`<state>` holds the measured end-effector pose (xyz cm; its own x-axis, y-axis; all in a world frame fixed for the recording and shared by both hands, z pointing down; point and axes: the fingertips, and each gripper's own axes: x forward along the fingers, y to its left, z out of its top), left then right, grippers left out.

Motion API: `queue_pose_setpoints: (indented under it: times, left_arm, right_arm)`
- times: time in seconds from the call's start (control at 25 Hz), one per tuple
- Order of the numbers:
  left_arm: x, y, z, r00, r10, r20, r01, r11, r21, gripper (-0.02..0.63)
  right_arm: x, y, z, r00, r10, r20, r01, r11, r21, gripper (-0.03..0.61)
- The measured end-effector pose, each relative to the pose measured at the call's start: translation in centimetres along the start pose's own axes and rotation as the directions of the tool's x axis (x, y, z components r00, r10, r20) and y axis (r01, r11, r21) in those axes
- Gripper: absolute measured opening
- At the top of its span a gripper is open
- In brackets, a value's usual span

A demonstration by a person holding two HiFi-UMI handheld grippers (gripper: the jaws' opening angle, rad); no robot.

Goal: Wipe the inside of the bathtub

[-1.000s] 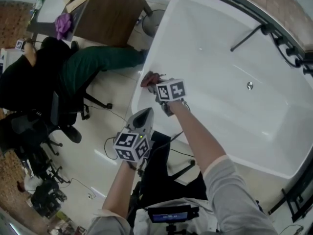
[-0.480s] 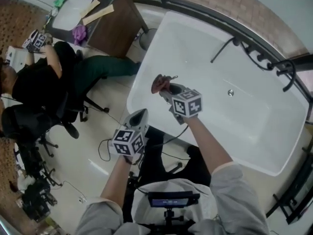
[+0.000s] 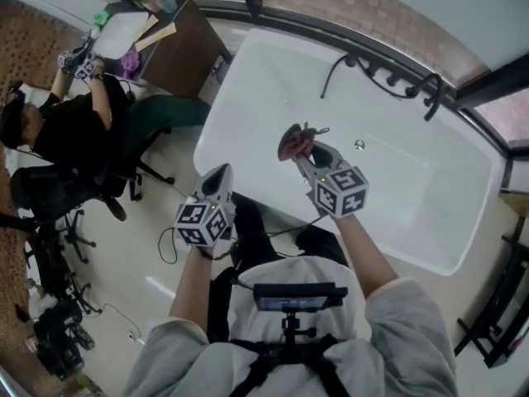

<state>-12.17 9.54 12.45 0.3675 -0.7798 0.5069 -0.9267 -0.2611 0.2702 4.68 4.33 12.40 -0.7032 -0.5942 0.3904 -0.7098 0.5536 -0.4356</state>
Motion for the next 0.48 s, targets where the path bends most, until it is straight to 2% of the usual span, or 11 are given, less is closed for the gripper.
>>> queue_pose_setpoints:
  times: [0.24,0.36,0.48]
  left_arm:
    - [-2.5,-5.8,2.4,0.998,-0.068,0.000,0.068,0.996,0.053,0.008]
    - [-2.5,-7.2,3.1,0.993,-0.122,-0.003,0.121,0.989,0.089,0.006]
    - [-2.2,-8.2,3.3,0.983,-0.183,-0.017,0.184,0.975,0.122,0.008]
  right_arm:
    - [-10.2,-0.1,1.9,0.990,-0.127,0.067,0.131,0.990,-0.058,0.126]
    - [-13.2,-0.8,1.8,0.973,-0.213,0.094,0.221,0.972,-0.079,0.126]
    - [-15.5,-1.0,1.3,0.947,-0.301,0.109,0.309,0.949,-0.058,0.127]
